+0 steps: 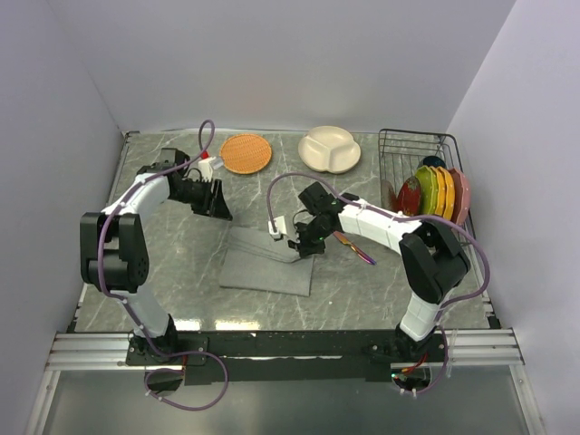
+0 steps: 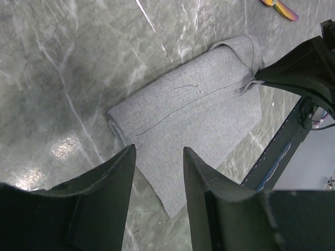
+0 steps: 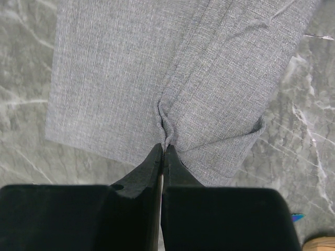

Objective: Fold the napkin into a case and place the utensils inside
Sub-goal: Fold the lower triangle-folded napkin at the center of the board.

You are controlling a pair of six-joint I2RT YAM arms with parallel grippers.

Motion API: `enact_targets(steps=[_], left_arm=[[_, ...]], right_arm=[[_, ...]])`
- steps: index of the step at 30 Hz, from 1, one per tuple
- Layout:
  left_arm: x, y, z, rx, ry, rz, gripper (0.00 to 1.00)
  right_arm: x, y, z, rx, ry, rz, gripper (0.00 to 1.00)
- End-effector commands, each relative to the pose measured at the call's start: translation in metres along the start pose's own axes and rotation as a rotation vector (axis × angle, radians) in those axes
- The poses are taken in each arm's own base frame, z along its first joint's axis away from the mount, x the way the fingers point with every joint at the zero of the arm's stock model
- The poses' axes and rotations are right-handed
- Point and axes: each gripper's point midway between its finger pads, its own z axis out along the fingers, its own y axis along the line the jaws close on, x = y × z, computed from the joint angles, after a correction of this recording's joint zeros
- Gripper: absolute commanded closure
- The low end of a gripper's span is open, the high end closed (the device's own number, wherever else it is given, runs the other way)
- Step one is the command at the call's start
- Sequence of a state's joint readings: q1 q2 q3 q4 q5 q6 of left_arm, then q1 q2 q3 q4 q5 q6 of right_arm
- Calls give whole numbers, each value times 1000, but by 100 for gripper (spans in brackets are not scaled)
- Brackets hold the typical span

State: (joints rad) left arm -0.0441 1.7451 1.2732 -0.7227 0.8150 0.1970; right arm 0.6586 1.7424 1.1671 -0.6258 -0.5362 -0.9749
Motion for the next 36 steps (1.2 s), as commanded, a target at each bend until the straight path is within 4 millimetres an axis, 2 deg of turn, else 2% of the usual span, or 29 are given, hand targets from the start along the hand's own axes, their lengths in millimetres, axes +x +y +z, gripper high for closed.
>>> enact_targets(steps=[1, 5, 7, 11, 15, 21, 24, 28, 31, 33, 36], left_arm=[[-6, -12, -2, 19, -9, 44, 54], [2, -21, 7, 27, 18, 42, 57], [4, -25, 14, 29, 32, 43, 58], [1, -28, 29, 18, 56, 60, 58], [13, -26, 46, 25, 122, 23, 59], [44, 4, 69, -29, 242, -135, 68], [49, 20, 62, -54, 243, -216, 72], [45, 40, 44, -88, 209, -260, 73], [35, 21, 35, -4, 177, -210, 65], [19, 0, 23, 69, 100, -146, 57], [1, 6, 4, 4, 10, -18, 53]], right_arm=[[1, 5, -12, -2, 28, -92, 100], [5, 6, -7, -15, 61, -111, 100], [13, 5, -4, -21, 100, -134, 100], [23, 1, 3, -3, 159, -158, 100], [28, -7, 9, 16, 207, -172, 100], [43, -26, 18, 66, 291, -243, 100], [39, -46, 21, 113, 304, -273, 100], [33, -62, 29, 123, 310, -288, 100], [27, -67, 25, 131, 295, -292, 100], [25, -66, 20, 137, 280, -306, 100], [27, -63, 14, 153, 266, -335, 100]])
